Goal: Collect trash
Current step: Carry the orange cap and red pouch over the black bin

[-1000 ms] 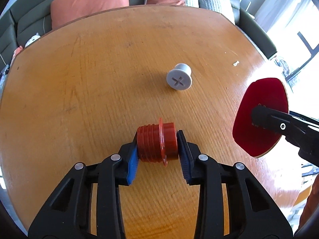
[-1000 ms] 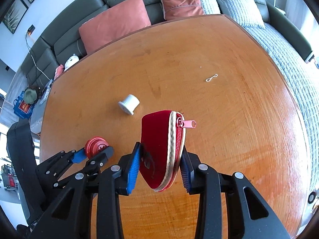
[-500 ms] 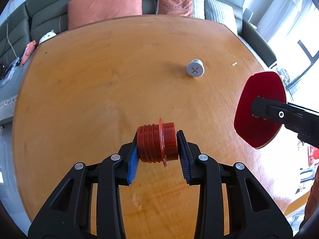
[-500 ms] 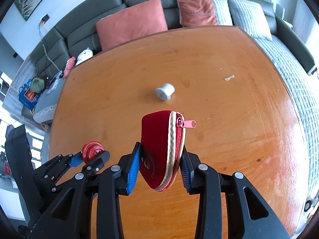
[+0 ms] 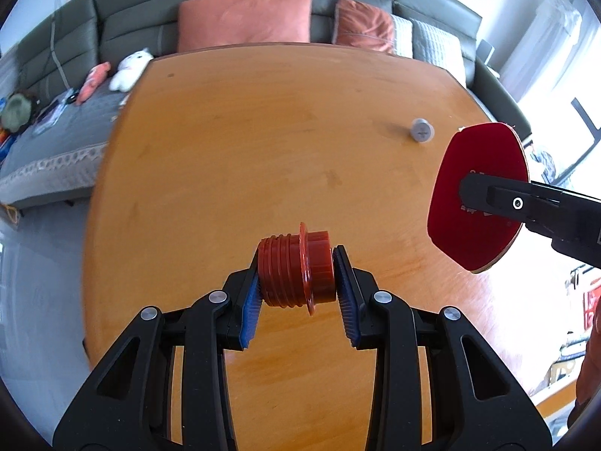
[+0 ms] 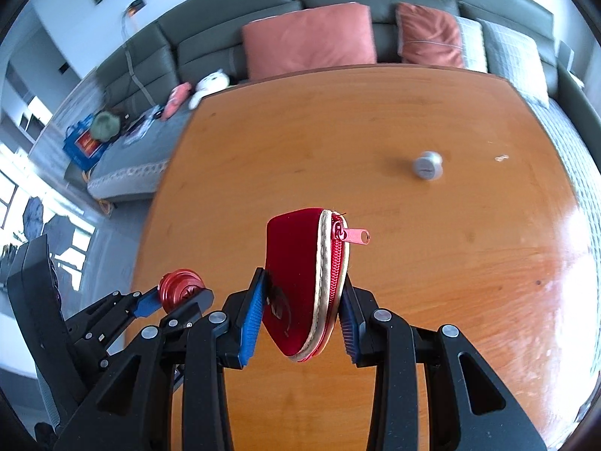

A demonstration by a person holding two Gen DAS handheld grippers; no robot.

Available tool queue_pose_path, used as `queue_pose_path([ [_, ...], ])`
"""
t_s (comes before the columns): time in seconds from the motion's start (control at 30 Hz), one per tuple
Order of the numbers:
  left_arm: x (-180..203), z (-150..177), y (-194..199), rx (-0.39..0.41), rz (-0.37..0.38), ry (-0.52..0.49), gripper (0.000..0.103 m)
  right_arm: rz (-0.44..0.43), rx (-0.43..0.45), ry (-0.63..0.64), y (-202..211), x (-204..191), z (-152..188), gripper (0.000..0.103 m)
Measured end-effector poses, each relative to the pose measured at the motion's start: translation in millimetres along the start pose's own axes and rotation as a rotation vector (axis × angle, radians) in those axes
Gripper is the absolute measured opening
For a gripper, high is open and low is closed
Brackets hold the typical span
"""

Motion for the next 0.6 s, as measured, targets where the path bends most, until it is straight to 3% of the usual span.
queue_pose_path([
  [0.6, -136, 76, 97, 0.103, -0.136, 0.239, 0.035, -0.104, -0.018, 0.312, 4, -193, 37, 0.038],
])
Point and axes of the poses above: each gripper's, at about its wrist camera, not at the fingertips, and y roughly against the way its jaws point, x to its right, z to its underside, the point moved 7 cm from there along -y, roughly the way its jaws point, and after that the axes turned 10 degrees about z, right-handed, at the moved point
